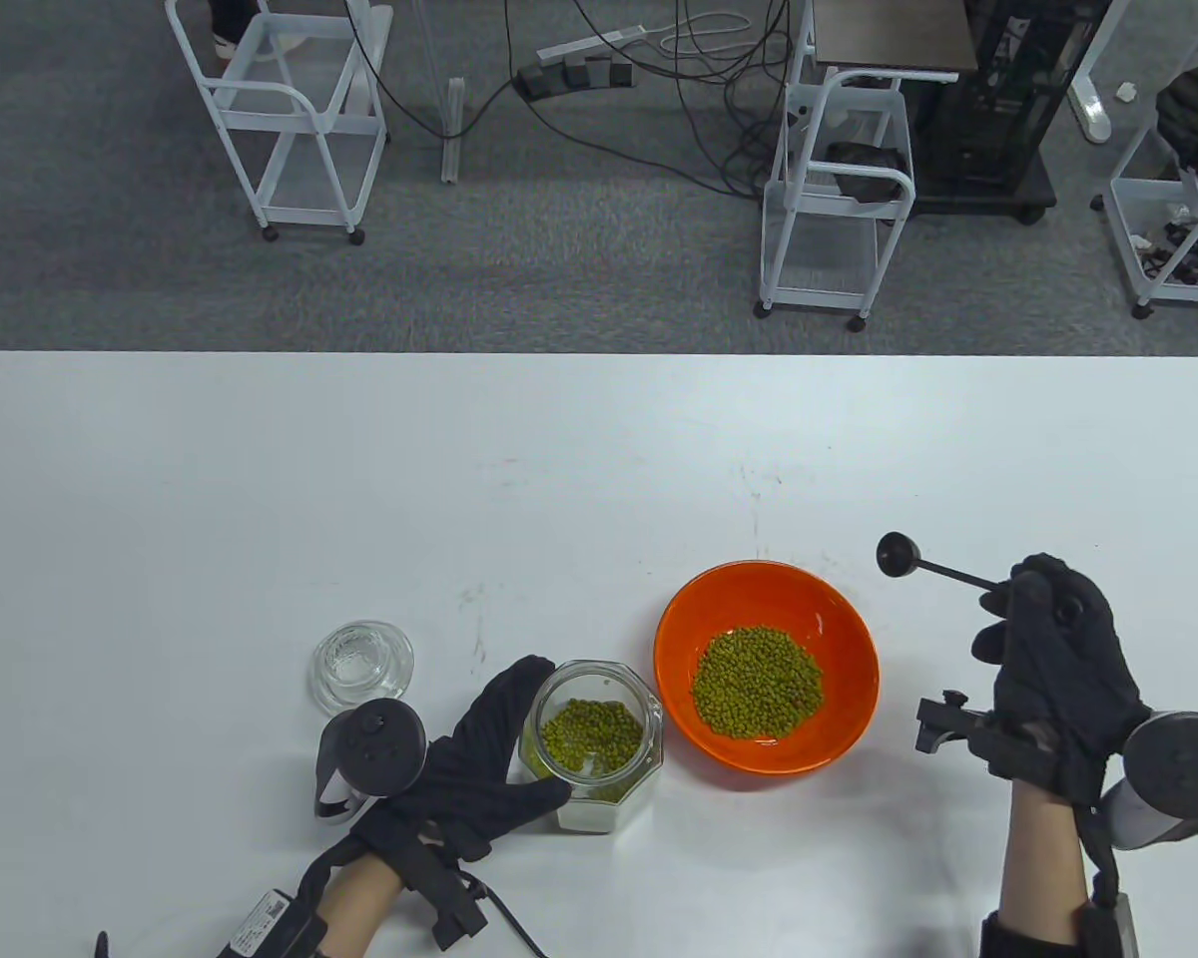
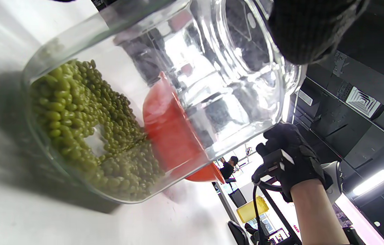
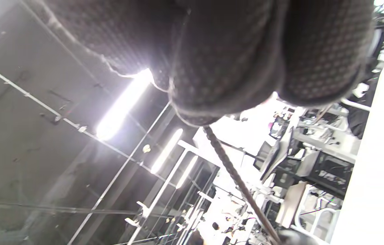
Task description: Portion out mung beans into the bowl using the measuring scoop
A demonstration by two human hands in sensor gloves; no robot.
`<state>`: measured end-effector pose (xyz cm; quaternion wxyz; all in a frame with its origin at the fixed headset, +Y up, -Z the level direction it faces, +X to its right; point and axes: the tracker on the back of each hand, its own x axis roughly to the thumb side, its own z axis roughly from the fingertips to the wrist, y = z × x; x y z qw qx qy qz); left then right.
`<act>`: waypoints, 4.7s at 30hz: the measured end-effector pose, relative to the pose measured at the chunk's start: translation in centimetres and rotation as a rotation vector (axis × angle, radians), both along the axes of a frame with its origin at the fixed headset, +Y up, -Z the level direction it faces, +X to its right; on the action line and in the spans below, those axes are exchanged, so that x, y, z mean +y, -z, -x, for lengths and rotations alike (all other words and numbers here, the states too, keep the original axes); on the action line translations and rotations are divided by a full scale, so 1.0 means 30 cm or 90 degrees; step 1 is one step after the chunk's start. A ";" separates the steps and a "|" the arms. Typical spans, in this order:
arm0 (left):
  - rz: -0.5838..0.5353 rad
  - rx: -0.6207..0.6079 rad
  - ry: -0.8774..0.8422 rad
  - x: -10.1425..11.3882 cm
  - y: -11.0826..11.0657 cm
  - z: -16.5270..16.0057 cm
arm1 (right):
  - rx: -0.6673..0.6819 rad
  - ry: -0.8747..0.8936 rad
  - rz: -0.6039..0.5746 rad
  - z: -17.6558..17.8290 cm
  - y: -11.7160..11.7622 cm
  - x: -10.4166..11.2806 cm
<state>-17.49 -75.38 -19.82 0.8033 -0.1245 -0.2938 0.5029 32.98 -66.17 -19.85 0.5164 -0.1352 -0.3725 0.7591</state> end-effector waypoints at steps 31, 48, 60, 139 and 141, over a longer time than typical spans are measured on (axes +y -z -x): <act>0.002 0.000 0.002 0.000 -0.001 0.001 | -0.039 0.160 0.168 -0.077 0.064 -0.265; 0.001 0.001 0.002 -0.001 -0.002 0.000 | 0.032 -0.039 0.172 -0.041 0.091 -0.252; 0.001 0.002 0.001 -0.001 -0.002 0.001 | -0.024 -0.047 0.169 -0.038 0.076 -0.261; 0.001 0.002 0.001 -0.001 -0.002 0.001 | 0.015 -0.554 0.729 0.136 0.196 -0.342; 0.006 0.006 -0.001 -0.001 -0.004 0.000 | 0.018 -0.551 0.731 0.137 0.194 -0.339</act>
